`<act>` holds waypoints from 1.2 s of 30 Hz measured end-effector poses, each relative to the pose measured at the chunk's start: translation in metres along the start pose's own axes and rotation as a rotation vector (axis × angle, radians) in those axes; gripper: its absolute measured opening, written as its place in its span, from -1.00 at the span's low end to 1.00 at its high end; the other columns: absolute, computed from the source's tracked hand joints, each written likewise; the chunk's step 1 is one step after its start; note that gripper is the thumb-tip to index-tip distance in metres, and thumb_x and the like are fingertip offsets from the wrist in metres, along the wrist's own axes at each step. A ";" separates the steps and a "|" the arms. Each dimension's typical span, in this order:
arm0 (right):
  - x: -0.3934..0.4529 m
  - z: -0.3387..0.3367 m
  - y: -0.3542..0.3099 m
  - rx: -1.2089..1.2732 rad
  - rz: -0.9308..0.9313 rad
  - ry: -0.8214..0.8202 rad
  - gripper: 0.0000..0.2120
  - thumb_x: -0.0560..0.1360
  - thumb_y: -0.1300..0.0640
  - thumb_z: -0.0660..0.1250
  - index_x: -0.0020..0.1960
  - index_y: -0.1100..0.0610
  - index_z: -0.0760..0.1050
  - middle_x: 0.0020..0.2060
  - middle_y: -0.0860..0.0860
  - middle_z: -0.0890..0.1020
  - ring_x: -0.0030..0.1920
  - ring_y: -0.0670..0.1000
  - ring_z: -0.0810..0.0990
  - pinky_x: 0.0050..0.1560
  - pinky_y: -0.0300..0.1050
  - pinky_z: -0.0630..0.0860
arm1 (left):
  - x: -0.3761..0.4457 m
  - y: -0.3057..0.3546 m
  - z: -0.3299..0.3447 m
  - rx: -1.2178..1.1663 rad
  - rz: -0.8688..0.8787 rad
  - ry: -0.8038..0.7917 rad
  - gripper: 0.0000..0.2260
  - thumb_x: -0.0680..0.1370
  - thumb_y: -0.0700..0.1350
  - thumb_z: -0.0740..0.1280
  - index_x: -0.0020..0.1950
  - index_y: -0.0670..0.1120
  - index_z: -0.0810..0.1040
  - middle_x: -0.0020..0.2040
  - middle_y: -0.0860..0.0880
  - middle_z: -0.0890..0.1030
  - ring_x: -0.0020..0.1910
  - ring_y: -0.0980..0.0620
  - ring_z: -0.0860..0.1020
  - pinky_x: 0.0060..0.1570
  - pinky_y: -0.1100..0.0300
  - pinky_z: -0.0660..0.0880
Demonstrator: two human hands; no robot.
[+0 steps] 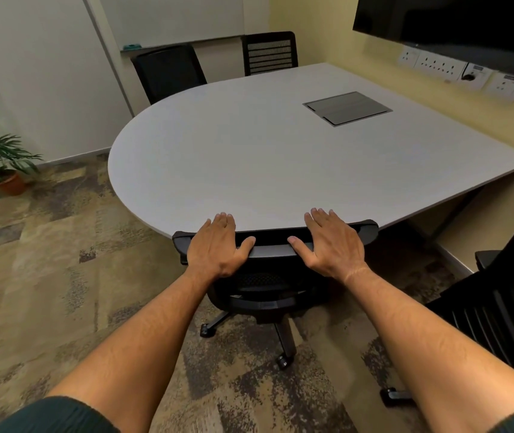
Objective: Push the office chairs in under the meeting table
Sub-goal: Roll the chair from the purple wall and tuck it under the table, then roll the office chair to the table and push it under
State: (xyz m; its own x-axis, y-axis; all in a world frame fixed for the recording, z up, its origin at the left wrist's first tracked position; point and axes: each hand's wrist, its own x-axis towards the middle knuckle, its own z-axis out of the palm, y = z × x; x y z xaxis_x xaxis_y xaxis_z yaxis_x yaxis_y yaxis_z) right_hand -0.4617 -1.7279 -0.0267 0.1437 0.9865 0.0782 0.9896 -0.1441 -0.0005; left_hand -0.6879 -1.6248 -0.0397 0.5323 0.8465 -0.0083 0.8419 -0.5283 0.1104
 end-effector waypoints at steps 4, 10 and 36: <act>-0.004 0.003 0.006 -0.008 -0.020 0.006 -0.16 0.56 -0.38 -0.16 0.51 0.24 0.27 0.49 0.20 0.34 0.51 0.13 0.27 0.53 -0.01 0.08 | -0.004 0.006 0.002 0.004 -0.015 0.013 -0.26 0.60 0.29 -0.03 0.57 -0.26 0.11 0.56 -0.23 0.19 0.56 -0.11 0.14 0.53 0.04 0.03; -0.005 0.004 0.006 0.005 -0.008 0.021 -0.13 0.54 -0.39 -0.22 0.53 0.24 0.23 0.51 0.20 0.31 0.53 0.12 0.23 0.54 -0.02 0.02 | -0.004 0.007 0.002 0.007 -0.008 0.014 -0.26 0.60 0.29 -0.03 0.57 -0.25 0.10 0.57 -0.22 0.18 0.56 -0.10 0.13 0.53 0.04 0.02; -0.133 -0.041 0.080 -0.056 0.548 0.175 -0.13 0.55 -0.34 0.04 0.59 0.26 -0.07 0.57 0.28 0.05 0.58 0.22 -0.01 0.57 0.16 -0.09 | 0.026 0.139 -0.019 -0.167 0.594 -0.060 -0.22 0.57 0.32 0.00 0.61 -0.14 -0.10 0.61 -0.19 -0.01 0.59 -0.12 -0.02 0.52 -0.01 -0.03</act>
State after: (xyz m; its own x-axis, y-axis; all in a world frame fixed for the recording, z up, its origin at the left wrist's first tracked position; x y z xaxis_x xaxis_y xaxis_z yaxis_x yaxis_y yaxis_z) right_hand -0.4025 -1.8734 0.0036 0.6265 0.7400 0.2448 0.7684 -0.6389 -0.0353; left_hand -0.5587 -1.6747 -0.0062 0.9138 0.4034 0.0472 0.3776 -0.8867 0.2668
